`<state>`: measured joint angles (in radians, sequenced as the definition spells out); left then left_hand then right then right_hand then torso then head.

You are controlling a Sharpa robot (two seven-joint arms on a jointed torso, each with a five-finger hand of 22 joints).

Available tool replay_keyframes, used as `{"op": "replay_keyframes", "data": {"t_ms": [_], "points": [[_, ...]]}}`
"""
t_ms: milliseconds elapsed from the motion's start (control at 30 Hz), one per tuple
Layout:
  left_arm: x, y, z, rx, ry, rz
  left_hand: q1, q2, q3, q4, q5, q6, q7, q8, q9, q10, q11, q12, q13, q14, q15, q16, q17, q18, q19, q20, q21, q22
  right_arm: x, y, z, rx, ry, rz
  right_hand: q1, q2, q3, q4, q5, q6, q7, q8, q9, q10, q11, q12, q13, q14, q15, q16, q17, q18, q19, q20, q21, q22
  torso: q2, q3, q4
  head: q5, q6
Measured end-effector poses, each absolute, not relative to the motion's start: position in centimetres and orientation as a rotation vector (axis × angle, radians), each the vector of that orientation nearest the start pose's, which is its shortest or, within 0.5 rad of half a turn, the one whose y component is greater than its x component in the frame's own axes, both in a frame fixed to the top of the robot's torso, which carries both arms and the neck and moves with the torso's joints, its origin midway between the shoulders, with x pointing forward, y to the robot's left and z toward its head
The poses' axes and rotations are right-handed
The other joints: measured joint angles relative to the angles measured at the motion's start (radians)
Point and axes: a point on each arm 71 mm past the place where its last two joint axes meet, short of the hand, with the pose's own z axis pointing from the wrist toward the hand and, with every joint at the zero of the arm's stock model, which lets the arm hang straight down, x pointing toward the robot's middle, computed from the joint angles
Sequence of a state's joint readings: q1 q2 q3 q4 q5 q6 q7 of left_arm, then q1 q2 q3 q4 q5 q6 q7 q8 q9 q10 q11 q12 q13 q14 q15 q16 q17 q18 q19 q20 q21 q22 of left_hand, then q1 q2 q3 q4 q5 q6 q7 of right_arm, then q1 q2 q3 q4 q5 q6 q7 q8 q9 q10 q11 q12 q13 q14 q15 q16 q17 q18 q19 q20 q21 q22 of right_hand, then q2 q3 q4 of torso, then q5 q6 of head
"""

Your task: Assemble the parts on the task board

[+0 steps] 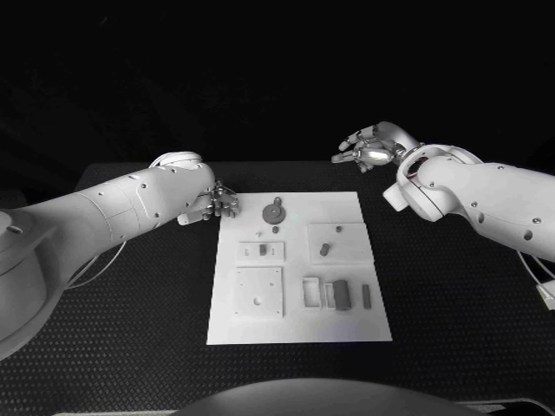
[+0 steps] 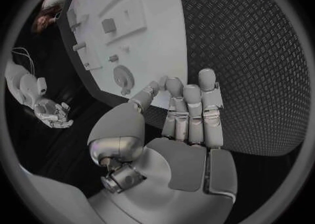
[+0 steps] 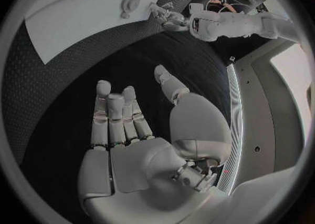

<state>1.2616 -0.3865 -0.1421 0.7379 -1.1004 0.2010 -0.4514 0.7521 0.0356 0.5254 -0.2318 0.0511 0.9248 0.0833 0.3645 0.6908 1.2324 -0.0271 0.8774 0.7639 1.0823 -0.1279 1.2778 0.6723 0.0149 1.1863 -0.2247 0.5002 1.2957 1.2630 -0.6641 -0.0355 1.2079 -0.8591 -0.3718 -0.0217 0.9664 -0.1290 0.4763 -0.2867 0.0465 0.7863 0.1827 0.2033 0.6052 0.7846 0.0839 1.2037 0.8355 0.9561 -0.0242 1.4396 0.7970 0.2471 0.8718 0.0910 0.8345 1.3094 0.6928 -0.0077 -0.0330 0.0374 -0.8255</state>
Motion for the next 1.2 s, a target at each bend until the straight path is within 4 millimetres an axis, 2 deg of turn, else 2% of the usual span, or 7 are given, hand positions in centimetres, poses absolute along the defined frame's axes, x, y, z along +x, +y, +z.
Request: {"op": "replay_keyframes", "data": {"t_ms": [167,267,333,400,633,833,1200], "points": [[58.9,22.0,-25.1,-0.288,2.281,-0.082,0.033,0.019,0.026,-0.01,0.0,0.009,0.0,-0.001,0.0,0.0,0.0,0.0,-0.001,0.0,0.0,0.004,-0.002,0.0,0.0,0.0,0.0,0.004,55.6,-21.2,-17.1,0.452,1.637,0.828,0.0,0.0,0.0,0.0,0.0,0.0,0.0,0.0,0.0,0.0,0.0,0.0,-0.001,0.0,0.0,0.0,0.0,0.0,0.0,0.0,0.0,0.0,0.0,-0.0001,0.0,-0.001,-0.001],[58.9,22.0,-25.1,-0.29,2.281,-0.084,0.05,0.035,0.037,-0.018,0.0,0.03,-0.007,0.006,0.004,0.008,-0.007,0.005,-0.003,0.002,0.002,0.007,-0.003,0.0,0.004,0.003,0.0,0.007,55.6,-21.2,-17.1,0.453,1.637,0.828,0.0,0.0,0.0,0.0,0.0,0.0,0.0,0.0,0.0,0.0,0.0,0.0,-0.001,0.0,0.0,0.0,-0.001,0.0,0.0,0.0,0.0,0.0,0.0,-0.0004,0.0,-0.002,-0.001],[58.9,22.0,-25.1,-0.292,2.282,-0.084,0.057,0.041,0.044,-0.02,-0.001,0.057,-0.031,0.027,0.01,0.015,-0.015,0.005,-0.006,0.008,-0.001,0.007,-0.004,0.0,0.006,0.001,0.0,0.01,55.6,-21.2,-17.1,0.453,1.637,0.827,0.0,0.0,0.0,0.0,0.0,0.0,0.0,0.0,0.0,0.0,0.0,0.0,-0.001,0.0,0.0,0.0,-0.001,0.0,0.0,0.0,0.0,0.0,0.0,-0.0006,0.0,-0.003,-0.002],[58.9,22.1,-25.1,-0.294,2.283,-0.084,0.061,0.046,0.05,-0.023,-0.002,0.079,-0.052,0.061,0.018,0.024,-0.031,0.005,-0.01,0.013,-0.006,0.009,-0.006,0.0,0.011,-0.004,0.0,0.013,55.6,-21.2,-17.1,0.453,1.637,0.827,0.0,0.0,0.0,0.0,0.0,0.0,0.0,0.0,0.0,0.0,0.0,0.003,-0.001,0.0,0.0,0.0,-0.001,0.0,0.0,0.0,0.0,0.0,0.0,-0.0005,0.0,-0.004,-0.003],[58.6,22.5,-25.2,-0.322,2.293,-0.106,0.077,0.046,0.07,-0.021,-0.006,0.092,-0.056,0.067,0.017,0.042,-0.048,0.005,-0.019,0.024,-0.009,0.015,-0.01,0.0,0.022,-0.007,0.0,0.012,55.6,-21.3,-17.1,0.454,1.637,0.825,0.0,0.0,0.0,0.0,0.0,-0.002,0.002,0.0,0.0,0.0,0.0,0.004,-0.001,0.0,0.0,0.0,-0.001,0.0,0.0,0.0,0.0,0.0,-0.001,-0.0007,0.0006,-0.005,-0.004],[58.0,23.0,-25.1,-0.383,2.295,-0.164,0.077,0.046,0.07,-0.021,-0.009,0.097,-0.057,0.067,0.017,0.045,-0.052,0.005,-0.02,0.026,-0.008,0.016,-0.01,0.0,0.027,-0.006,0.0,0.012,55.6,-21.6,-17.1,0.456,1.637,0.821,0.0,0.0,0.0,0.0,0.0,-0.002,0.004,0.0,0.0,0.0,0.0,0.004,-0.002,0.0,0.0,0.0,-0.001,0.0,0.0,0.0,0.0,0.0,-0.002,-0.0006,0.0017,-0.006,-0.005],[55.6,23.4,-24.1,-0.482,2.257,-0.299,0.077,0.046,0.07,-0.022,-0.006,0.106,-0.058,0.068,0.017,0.055,-0.055,0.005,-0.021,0.037,-0.011,0.02,-0.012,0.0,0.033,-0.008,0.004,0.012,55.6,-22.0,-17.1,0.46,1.636,0.815,0.0,0.0,0.0,0.0,0.0,-0.001,0.005,0.0,-0.001,0.0,0.0,0.003,-0.002,0.0,0.0,0.0,-0.002,0.0,0.0,0.0,0.0,0.0,-0.005,0.0024,0.01,-0.009,-0.009]]}}
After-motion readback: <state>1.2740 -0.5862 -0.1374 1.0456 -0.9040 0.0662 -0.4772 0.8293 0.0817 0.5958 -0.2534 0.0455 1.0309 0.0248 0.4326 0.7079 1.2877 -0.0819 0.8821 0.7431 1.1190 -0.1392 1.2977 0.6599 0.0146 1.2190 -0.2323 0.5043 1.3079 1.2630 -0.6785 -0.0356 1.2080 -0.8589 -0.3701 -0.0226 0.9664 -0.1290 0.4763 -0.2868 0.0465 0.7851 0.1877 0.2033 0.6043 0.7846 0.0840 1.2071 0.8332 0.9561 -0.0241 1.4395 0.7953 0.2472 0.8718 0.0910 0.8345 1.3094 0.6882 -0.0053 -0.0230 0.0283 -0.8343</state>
